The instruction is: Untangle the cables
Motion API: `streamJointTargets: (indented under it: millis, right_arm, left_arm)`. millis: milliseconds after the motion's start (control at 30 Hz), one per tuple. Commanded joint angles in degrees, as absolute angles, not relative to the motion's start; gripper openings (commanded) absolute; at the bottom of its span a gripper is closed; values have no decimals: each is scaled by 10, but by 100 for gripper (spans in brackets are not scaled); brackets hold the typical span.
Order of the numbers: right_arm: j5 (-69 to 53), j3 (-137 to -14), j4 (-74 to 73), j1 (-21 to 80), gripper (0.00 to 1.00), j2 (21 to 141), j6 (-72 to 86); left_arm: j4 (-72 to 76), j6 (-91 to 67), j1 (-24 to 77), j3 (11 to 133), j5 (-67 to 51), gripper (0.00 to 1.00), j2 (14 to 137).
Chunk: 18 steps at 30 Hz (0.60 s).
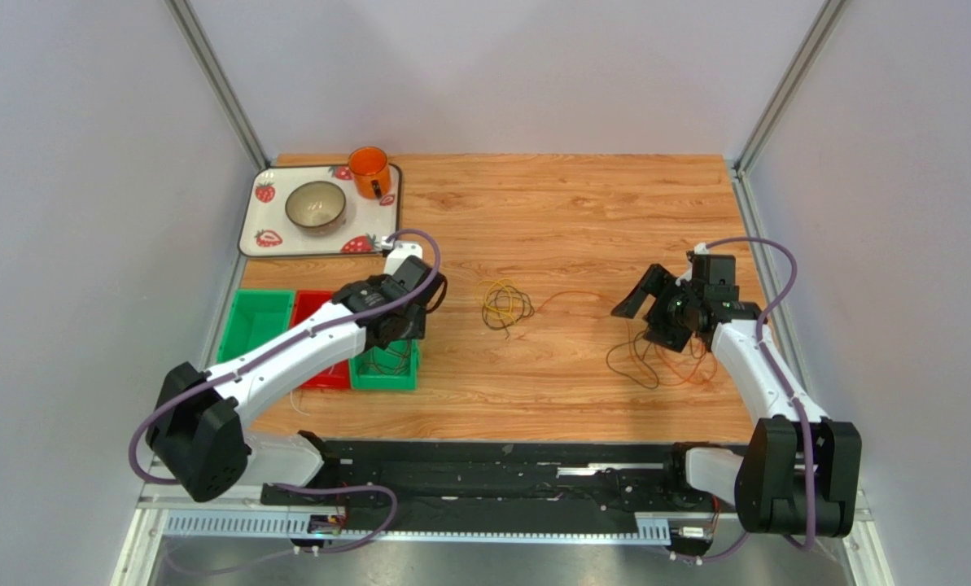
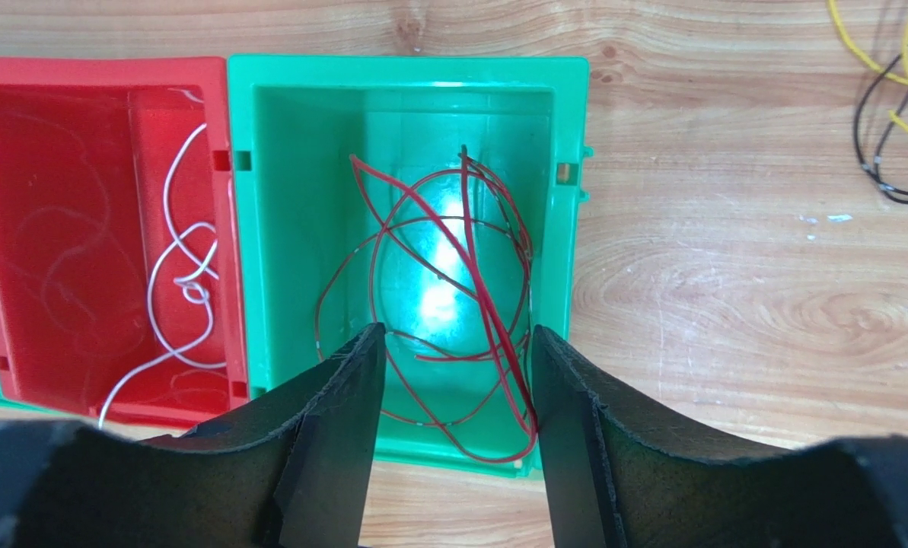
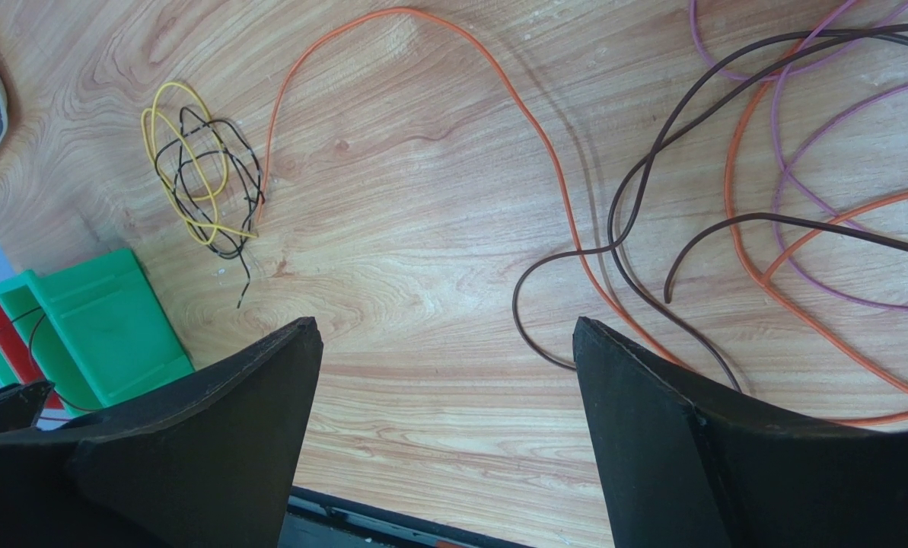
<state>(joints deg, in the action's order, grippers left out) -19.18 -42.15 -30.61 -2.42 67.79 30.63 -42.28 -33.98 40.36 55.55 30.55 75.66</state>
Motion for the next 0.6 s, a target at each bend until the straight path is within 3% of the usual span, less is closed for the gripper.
streamJointTargets:
  millis: [0,133,367,567]
  right_arm:
    - [-202,-444,-303,-21,86,665,312]
    - [-201,-446,-308,-19,86,661,314]
    - [-194,-452,-328,-14,86,649,314]
    - [-179,-461,-348,-13,86,646,304]
  left_arm:
    - [-455,-329,404,592,292,59,713]
    - [-444,-306,408,609,268,56,695]
    - [-311,-283,423,562,106,48,740]
    - [-268,-304,431,544,104,46,794]
